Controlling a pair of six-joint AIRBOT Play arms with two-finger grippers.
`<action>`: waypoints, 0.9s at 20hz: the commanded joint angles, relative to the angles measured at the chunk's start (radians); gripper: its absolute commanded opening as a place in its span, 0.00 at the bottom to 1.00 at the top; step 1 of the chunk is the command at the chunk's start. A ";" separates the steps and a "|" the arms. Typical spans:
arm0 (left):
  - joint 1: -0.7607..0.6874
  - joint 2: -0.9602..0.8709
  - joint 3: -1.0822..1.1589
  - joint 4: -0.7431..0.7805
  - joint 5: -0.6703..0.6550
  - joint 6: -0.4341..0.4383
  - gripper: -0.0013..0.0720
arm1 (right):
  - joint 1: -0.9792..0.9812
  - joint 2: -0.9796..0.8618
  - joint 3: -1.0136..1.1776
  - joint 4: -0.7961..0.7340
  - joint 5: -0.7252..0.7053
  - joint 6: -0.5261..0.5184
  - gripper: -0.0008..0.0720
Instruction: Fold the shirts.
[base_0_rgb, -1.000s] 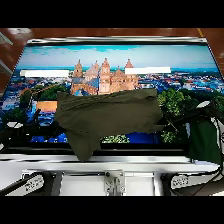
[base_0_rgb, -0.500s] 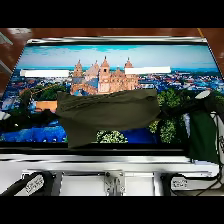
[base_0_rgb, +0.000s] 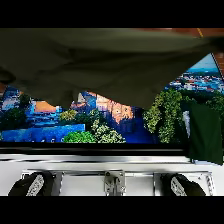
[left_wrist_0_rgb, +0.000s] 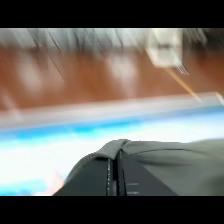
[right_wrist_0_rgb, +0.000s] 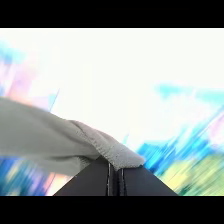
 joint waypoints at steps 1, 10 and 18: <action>0.001 0.087 0.285 0.259 -0.080 -0.158 0.07 | 0.001 0.218 0.104 -0.240 -0.041 0.122 0.10; 0.001 0.167 0.284 0.381 -0.387 -0.211 0.07 | 0.001 0.370 0.104 -0.453 0.197 0.178 0.10; 0.001 0.156 -0.175 0.381 -0.496 -0.181 0.07 | 0.001 0.114 -0.037 -0.449 0.549 0.253 0.10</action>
